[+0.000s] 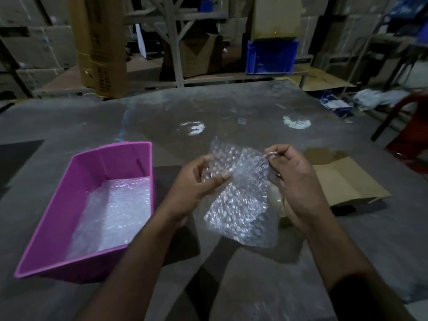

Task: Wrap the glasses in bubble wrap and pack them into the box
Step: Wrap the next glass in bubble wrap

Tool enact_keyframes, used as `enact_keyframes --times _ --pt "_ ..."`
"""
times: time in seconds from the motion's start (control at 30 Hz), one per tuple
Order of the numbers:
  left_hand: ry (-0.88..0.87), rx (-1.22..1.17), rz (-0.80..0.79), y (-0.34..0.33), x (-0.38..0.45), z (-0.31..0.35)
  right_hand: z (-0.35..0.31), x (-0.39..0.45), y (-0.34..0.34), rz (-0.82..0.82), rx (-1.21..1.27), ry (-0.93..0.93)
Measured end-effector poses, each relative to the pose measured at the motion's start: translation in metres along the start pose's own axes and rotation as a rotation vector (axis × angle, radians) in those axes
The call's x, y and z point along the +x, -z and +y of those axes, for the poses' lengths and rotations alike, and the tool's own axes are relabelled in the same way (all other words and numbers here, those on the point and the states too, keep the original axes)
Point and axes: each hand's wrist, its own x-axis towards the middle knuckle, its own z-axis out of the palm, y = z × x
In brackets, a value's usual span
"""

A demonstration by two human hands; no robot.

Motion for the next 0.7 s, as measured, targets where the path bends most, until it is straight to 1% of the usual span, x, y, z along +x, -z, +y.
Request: enact_keyframes --times 0.13,0.23,0.3,0.4,0.5,0.6,0.7 --pt "-0.079 0.026 0.082 -0.023 0.007 -0.002 0.006 0.002 0.032 0.049 -0.172 0.016" --pt "-0.107 0.093 0.122 -0.028 0.008 -0.001 0.011 0.001 0.049 0.089 -0.221 0.006" --pt "-0.127 0.100 0.141 -0.031 0.008 0.001 0.013 0.002 0.055 0.079 -0.210 -0.005" --pt "-0.138 0.073 0.158 -0.033 0.009 0.004 0.017 0.004 0.063 -0.021 -0.160 -0.052" --pt "-0.138 0.050 0.235 -0.038 0.004 0.009 0.017 0.006 0.068 -0.165 -0.193 -0.099" --pt "-0.134 0.031 0.317 -0.039 -0.001 0.014 0.018 0.007 0.067 -0.213 -0.165 -0.089" --pt "-0.140 0.009 0.371 -0.035 -0.009 0.018 0.020 0.006 0.062 -0.222 0.017 -0.121"
